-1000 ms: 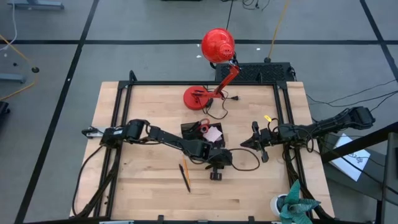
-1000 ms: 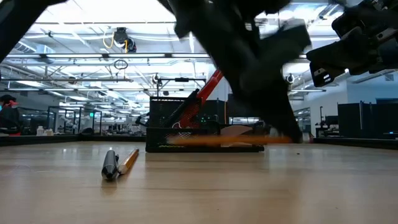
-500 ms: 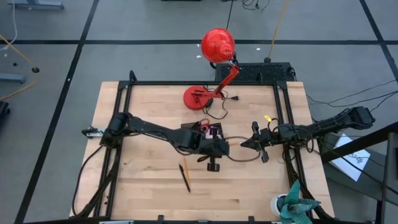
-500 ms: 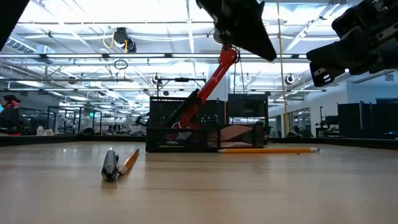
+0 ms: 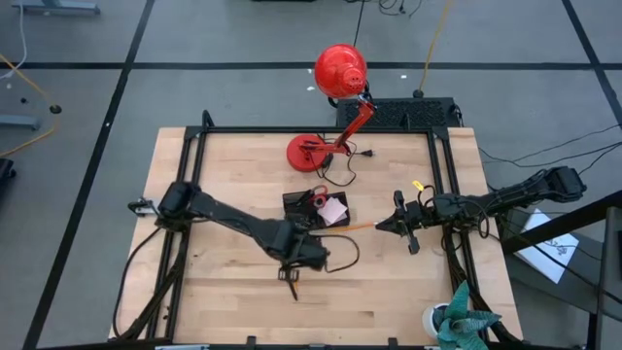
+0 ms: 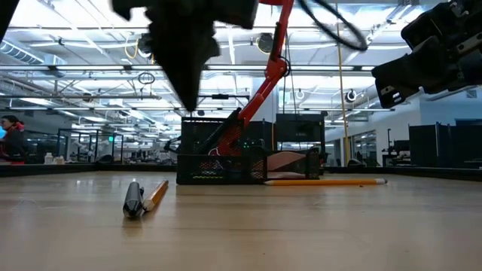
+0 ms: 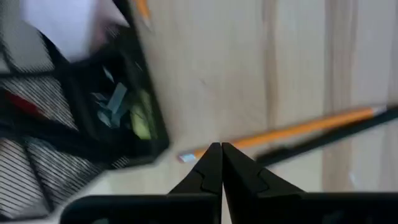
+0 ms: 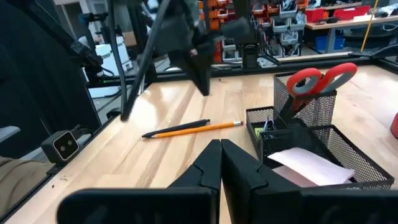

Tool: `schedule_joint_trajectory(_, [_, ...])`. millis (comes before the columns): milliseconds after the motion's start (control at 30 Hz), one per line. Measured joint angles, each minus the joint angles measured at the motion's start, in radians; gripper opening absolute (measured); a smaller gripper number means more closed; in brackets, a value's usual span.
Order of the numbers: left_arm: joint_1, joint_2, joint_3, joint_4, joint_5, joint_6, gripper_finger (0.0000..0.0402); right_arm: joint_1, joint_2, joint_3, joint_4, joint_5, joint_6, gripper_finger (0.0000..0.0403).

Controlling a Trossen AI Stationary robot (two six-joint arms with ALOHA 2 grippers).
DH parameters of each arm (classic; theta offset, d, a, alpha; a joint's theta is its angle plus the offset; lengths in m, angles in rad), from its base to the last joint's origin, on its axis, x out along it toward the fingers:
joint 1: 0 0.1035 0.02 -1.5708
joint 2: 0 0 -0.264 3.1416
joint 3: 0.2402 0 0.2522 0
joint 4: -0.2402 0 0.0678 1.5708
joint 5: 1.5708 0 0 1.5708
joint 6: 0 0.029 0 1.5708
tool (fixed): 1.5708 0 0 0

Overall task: Pick and place office supplies into organizer
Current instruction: Put the right yellow pencil into the desk organizer

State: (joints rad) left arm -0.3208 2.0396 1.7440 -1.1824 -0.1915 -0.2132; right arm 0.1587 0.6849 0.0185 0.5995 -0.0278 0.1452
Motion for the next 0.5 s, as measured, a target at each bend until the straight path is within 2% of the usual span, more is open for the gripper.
schedule_joint_trajectory(200, [-0.031,-0.001,-0.137,0.024,0.037,-0.118,0.0058,0.0,0.0,0.0,0.002,0.0,0.014,0.0004])
schedule_joint_trajectory(367, [-0.074,-0.032,-0.315,0.211,0.046,-0.175,0.008,0.0,0.0,0.0,0.002,0.001,0.024,0.0004])
schedule_joint_trajectory(500, [-0.1,-0.075,-0.387,0.3,0.036,-0.204,0.0081,0.0,0.0,0.0,0.002,0.001,0.022,0.0004])
